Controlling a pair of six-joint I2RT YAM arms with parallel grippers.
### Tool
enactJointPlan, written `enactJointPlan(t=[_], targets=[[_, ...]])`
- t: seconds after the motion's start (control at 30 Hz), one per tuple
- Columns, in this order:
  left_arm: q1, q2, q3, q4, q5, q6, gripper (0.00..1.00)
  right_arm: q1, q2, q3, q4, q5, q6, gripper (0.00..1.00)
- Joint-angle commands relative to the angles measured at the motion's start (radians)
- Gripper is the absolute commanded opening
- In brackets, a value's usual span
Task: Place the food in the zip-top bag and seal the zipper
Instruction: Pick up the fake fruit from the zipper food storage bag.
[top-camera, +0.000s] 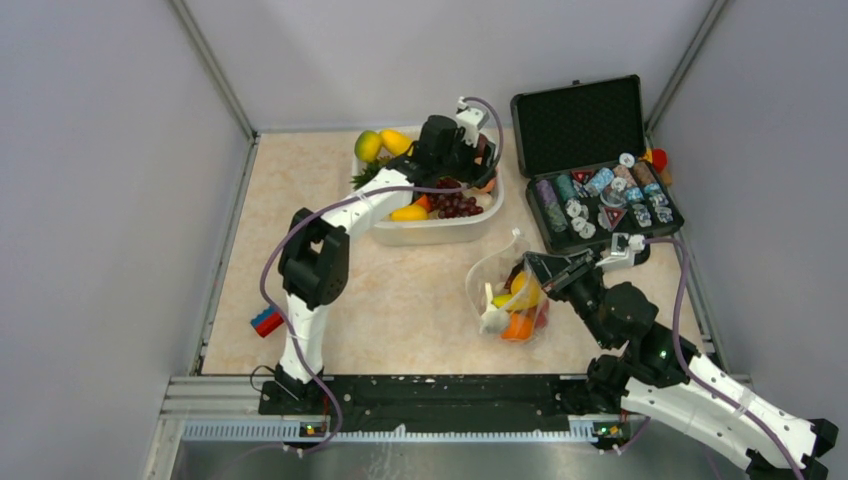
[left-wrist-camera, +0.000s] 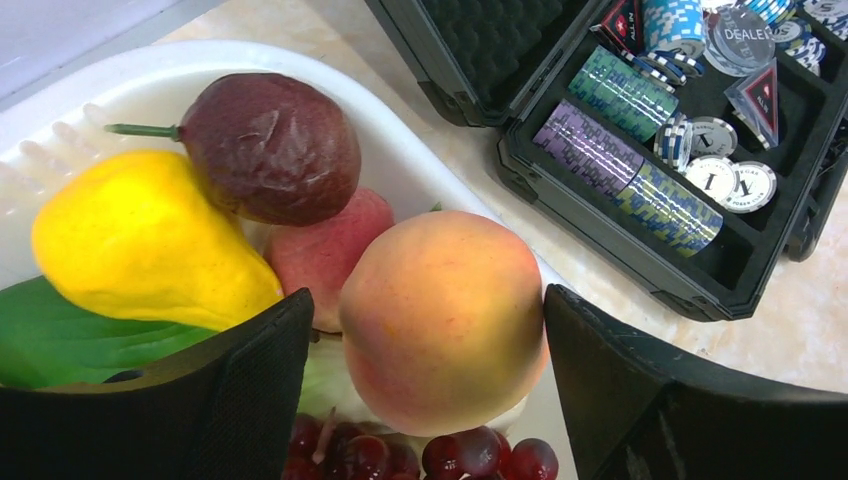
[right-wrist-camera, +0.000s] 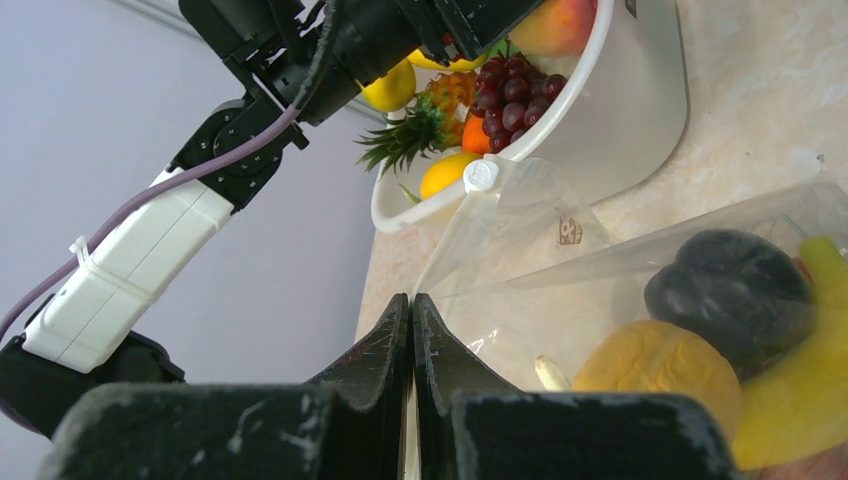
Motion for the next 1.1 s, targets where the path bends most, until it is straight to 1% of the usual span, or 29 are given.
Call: enactJointPlan(t=[0.0,0.07,0.2,0.37,0.4,0.43,0.53,0.6,0.7,0.83,0.97,1.07], targets=[[-0.008,0.033,0.057,-0.061,-0.043,0.033,0.82,0.006,-0.007,0.01,0.031,0.014,-0.001,0.0],[-0.011,0.034,0.069,-0.091,-0.049,0.037,0.81,0.006,-0.006,0.012,0.026,0.015,-0.001,0.0],[-0.018,0.011,0.046,-0.103,-0.041,0.045,0.86,0.007,-0.006,0.011,0.028,0.016,0.003,0.0],[-0.023,-0.003,0.028,-0.113,-0.051,0.054,0.85,0.006,0.005,0.008,0.037,0.005,0.004,0.0],[-0.022,-0.003,0.03,-0.12,-0.06,0.052,0.83,0.006,0.006,0.009,0.037,0.004,0.004,0.0],[-0.022,-0.008,0.031,-0.129,-0.07,0.048,0.77,0.006,0.007,0.008,0.036,0.003,0.006,0.0],[-0.02,-0.05,-0.006,-0.104,-0.074,0.033,0.54,0.006,0.004,0.018,0.02,0.001,0.007,0.0],[-0.019,-0.093,-0.048,-0.057,-0.052,0.025,0.48,0.006,0.0,0.019,0.012,0.004,0.009,0.0],[-0.018,-0.156,-0.09,-0.015,-0.028,0.017,0.45,0.006,-0.003,0.014,0.017,0.001,0.016,0.0],[-0.019,-0.238,-0.137,0.01,-0.044,0.021,0.43,0.006,-0.002,0.013,0.018,-0.007,0.021,0.0],[-0.019,-0.332,-0.229,0.054,-0.062,0.018,0.43,0.006,-0.002,0.014,0.021,-0.008,0.021,0.0],[-0.016,-0.406,-0.302,0.088,-0.021,0.0,0.44,0.006,0.0,0.009,0.03,-0.01,0.022,0.0]])
